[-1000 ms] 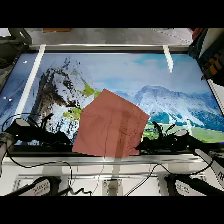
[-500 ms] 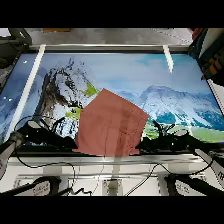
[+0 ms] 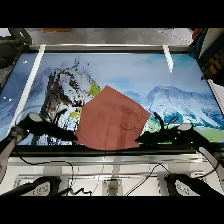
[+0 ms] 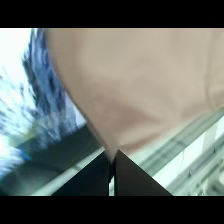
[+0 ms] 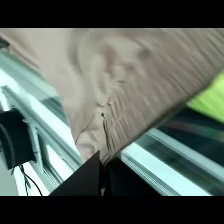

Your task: Fold the clothes and pants, and hang the long-sleeved shirts on hangers.

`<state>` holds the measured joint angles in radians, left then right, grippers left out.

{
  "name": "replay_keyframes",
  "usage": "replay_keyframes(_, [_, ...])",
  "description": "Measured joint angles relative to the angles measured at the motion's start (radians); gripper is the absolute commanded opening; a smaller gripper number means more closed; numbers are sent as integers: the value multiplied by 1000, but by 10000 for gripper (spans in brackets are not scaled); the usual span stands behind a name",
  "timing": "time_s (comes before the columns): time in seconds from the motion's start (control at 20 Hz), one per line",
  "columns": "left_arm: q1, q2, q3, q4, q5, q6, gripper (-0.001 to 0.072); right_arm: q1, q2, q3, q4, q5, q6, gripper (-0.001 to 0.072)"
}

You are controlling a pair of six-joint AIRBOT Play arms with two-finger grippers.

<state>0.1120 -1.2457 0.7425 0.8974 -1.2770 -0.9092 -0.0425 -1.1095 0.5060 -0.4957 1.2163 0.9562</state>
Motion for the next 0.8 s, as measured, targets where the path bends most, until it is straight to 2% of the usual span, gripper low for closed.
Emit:
replay_keyframes(0.2, [0,227,231,-10,-22,0,7,0,190,190,0,39,37,18])
replay_keyframes(0.35, [0,447,347,-16,56,1,7,0,340,338,1,50,64,19])
replay_keyframes(0.6, [0,795,406,-18,232,1,6,0,542,508,4,40,160,18])
replay_keyframes(0.8, [0,928,357,-25,273,-15,6,0,607,536,-26,-3,207,18])
